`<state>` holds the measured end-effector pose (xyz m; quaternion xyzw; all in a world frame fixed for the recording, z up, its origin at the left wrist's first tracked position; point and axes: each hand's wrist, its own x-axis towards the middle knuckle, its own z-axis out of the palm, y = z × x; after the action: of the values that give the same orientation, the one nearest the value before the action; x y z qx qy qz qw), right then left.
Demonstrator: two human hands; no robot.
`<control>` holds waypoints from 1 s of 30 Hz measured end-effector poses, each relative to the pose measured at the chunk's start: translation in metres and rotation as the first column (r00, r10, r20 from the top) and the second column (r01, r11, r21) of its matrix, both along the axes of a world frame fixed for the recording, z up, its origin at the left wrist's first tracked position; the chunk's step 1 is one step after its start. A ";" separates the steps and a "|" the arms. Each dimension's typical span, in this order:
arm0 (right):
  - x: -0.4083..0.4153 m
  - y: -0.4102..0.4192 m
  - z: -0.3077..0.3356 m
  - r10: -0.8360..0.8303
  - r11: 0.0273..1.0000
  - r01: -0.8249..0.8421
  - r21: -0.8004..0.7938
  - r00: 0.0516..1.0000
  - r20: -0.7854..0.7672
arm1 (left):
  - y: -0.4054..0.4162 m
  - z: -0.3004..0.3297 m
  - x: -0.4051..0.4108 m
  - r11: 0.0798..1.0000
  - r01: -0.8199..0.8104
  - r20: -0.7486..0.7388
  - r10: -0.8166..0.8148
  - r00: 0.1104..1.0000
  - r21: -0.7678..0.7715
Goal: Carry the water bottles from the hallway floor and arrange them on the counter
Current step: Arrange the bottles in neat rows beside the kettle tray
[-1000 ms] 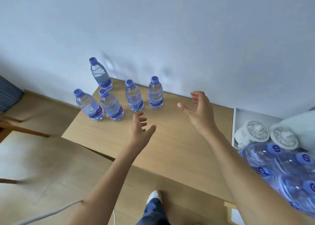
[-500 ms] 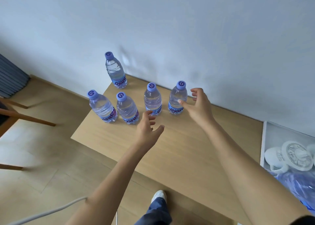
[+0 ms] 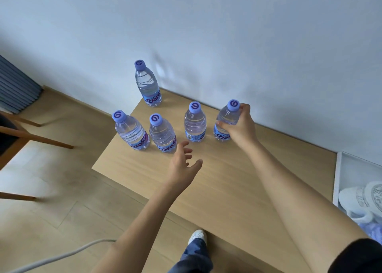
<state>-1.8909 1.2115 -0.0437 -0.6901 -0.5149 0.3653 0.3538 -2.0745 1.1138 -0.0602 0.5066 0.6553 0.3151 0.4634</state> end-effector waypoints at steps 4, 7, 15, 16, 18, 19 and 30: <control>-0.002 0.003 -0.005 -0.005 1.000 0.005 -0.005 1.000 -0.019 | -0.003 0.000 0.000 1.000 -0.003 -0.017 0.003 1.000 -0.009; -0.001 0.001 -0.006 -0.012 1.000 0.012 0.017 1.000 -0.013 | -0.008 -0.001 -0.001 1.000 -0.006 -0.026 0.006 1.000 -0.007; 0.017 -0.049 -0.004 -0.004 1.000 0.004 -0.003 1.000 -0.020 | -0.023 0.005 0.012 1.000 0.024 -0.005 -0.024 1.000 -0.005; 0.022 -0.057 -0.002 -0.004 1.000 0.003 -0.017 1.000 -0.029 | -0.026 0.005 0.016 0.999 0.032 0.004 -0.032 0.999 -0.005; 0.032 -0.072 0.006 -0.006 0.999 0.003 -0.040 0.998 -0.062 | -0.031 0.007 0.025 0.998 0.057 0.031 -0.056 0.998 -0.018; 0.037 -0.079 0.011 -0.005 0.999 0.002 -0.050 0.997 -0.075 | -0.034 0.008 0.030 0.997 0.076 0.041 -0.074 0.996 -0.028; 0.093 -0.159 0.119 0.015 0.998 -0.008 0.059 0.994 -0.107 | -0.079 0.063 0.106 0.931 0.356 0.143 -0.364 0.920 0.077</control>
<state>-1.7976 1.0526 0.0749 -0.6558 -0.5096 0.3887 0.3989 -1.9686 1.0352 0.0027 0.6037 0.5048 0.2792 0.5503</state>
